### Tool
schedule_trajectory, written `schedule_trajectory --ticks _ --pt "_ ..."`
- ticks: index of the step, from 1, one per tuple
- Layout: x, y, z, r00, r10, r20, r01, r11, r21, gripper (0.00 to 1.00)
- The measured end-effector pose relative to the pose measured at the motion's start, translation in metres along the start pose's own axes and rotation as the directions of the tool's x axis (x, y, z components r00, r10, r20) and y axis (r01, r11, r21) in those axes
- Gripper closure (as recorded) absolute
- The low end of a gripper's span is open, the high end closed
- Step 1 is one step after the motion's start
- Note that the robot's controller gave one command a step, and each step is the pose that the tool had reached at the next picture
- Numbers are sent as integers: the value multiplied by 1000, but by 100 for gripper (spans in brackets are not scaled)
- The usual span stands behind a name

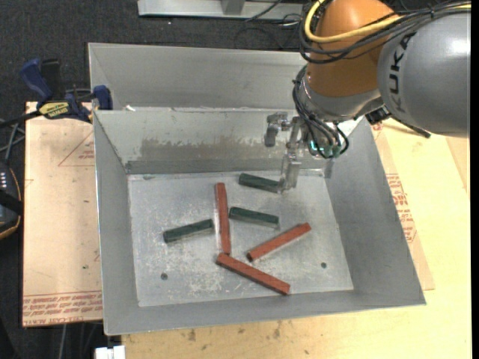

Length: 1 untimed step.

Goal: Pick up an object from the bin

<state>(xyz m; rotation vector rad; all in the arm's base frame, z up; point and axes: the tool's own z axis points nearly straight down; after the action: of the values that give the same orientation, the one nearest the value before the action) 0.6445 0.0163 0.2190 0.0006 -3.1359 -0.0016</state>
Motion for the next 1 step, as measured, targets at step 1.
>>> schedule_trajectory --ticks 1 --pt "-2 0 -5 1000 0 8 0 1000 0 0"
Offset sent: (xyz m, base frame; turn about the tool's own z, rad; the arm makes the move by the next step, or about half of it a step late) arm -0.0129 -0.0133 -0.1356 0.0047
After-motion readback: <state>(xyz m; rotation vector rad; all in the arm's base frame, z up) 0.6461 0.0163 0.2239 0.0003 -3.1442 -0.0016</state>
